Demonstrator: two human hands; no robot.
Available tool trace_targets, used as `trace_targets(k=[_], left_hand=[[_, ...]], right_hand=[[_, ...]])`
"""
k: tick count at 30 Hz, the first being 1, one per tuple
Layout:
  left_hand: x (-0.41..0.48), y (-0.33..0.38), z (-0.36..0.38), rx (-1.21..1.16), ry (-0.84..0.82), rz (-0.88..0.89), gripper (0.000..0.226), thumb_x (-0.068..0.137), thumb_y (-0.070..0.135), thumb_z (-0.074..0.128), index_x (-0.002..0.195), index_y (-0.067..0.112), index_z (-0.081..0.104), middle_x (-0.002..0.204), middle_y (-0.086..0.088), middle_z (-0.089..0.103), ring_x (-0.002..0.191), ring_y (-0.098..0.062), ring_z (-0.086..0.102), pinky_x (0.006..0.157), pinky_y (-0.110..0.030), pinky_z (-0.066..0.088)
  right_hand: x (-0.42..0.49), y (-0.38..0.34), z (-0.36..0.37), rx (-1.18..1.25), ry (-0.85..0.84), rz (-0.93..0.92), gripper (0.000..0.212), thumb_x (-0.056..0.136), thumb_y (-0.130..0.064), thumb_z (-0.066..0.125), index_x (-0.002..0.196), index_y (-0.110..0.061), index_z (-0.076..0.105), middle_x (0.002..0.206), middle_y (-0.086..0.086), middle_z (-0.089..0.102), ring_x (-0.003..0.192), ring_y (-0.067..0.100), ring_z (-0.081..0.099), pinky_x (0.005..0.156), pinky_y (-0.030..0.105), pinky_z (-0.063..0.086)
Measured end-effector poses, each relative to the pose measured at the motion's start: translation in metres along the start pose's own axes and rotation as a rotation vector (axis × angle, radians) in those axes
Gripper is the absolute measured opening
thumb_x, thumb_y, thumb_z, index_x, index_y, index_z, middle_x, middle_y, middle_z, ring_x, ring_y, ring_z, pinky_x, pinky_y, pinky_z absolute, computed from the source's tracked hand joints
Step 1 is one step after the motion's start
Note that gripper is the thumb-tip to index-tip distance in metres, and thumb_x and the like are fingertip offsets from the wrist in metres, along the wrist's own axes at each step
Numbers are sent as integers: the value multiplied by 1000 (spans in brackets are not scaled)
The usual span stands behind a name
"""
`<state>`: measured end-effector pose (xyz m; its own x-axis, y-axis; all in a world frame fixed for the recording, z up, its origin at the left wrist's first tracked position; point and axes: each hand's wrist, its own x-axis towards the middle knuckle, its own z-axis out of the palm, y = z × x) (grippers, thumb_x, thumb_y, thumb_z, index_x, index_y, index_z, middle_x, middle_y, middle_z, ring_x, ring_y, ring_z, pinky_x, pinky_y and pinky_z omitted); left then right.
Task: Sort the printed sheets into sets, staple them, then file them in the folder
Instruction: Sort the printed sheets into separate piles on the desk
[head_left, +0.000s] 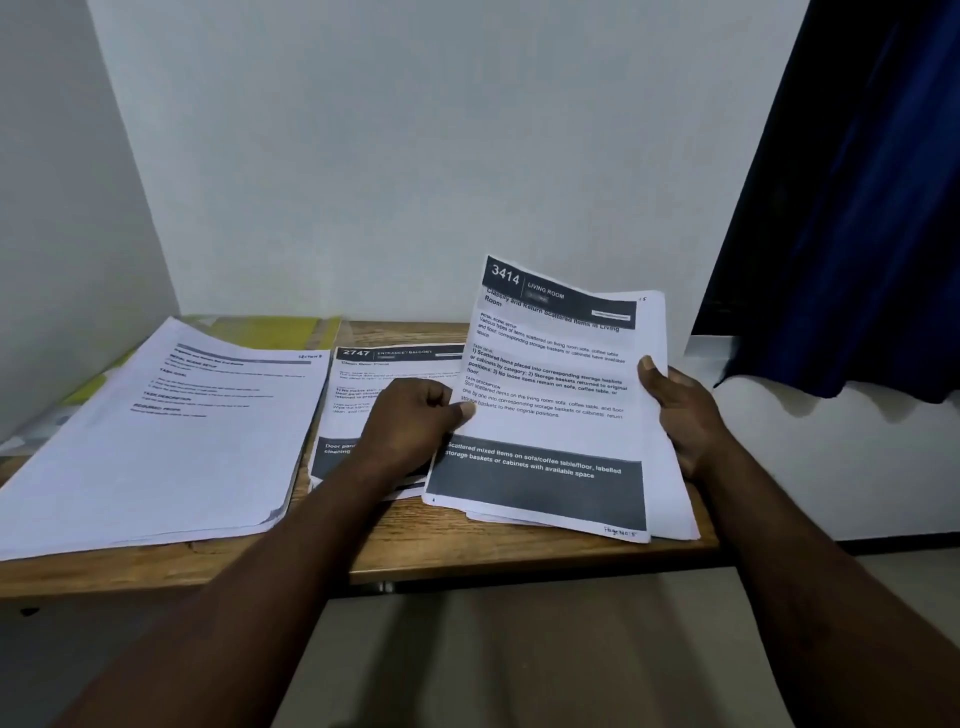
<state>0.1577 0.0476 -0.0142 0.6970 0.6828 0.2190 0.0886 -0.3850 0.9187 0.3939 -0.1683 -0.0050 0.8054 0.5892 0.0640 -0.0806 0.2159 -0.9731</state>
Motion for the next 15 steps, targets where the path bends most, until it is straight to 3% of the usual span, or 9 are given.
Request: trace_targets(k=[3,9,12,15], left_hand=[[-4,3,2,8,91,18,41,94,29,76,68,0,66,59,-12,66,51,-18,56,57,-33,44],[2,1,-14,-68,353,-31,36,99,39,68,70,17,72,64,5,69,64,-22,62,66,-38,49],[0,1,-27,64,456,-33,44,103,35,63,63,18,59,67,3,63,71,-25,59,66,-34,39],[0,-2,-41,252,491,-39,41,102,32,63,65,17,59,68,4,61,75,-27,59,64,-33,34]], right_hand=[[-1,1,0,-13,-1,-7,31,106,-30,60,130,-11,68,124,14,76,114,37,73,97,57,60],[-3,-3,0,-24,31,-18,27,107,-30,60,124,-12,69,116,9,79,99,28,78,75,41,67],[-5,-4,1,-26,27,-25,28,107,-31,60,125,-12,69,113,6,80,93,24,79,69,37,66],[-5,-3,1,-28,32,-23,28,106,-31,61,125,-12,70,117,8,79,98,27,78,74,42,66]])
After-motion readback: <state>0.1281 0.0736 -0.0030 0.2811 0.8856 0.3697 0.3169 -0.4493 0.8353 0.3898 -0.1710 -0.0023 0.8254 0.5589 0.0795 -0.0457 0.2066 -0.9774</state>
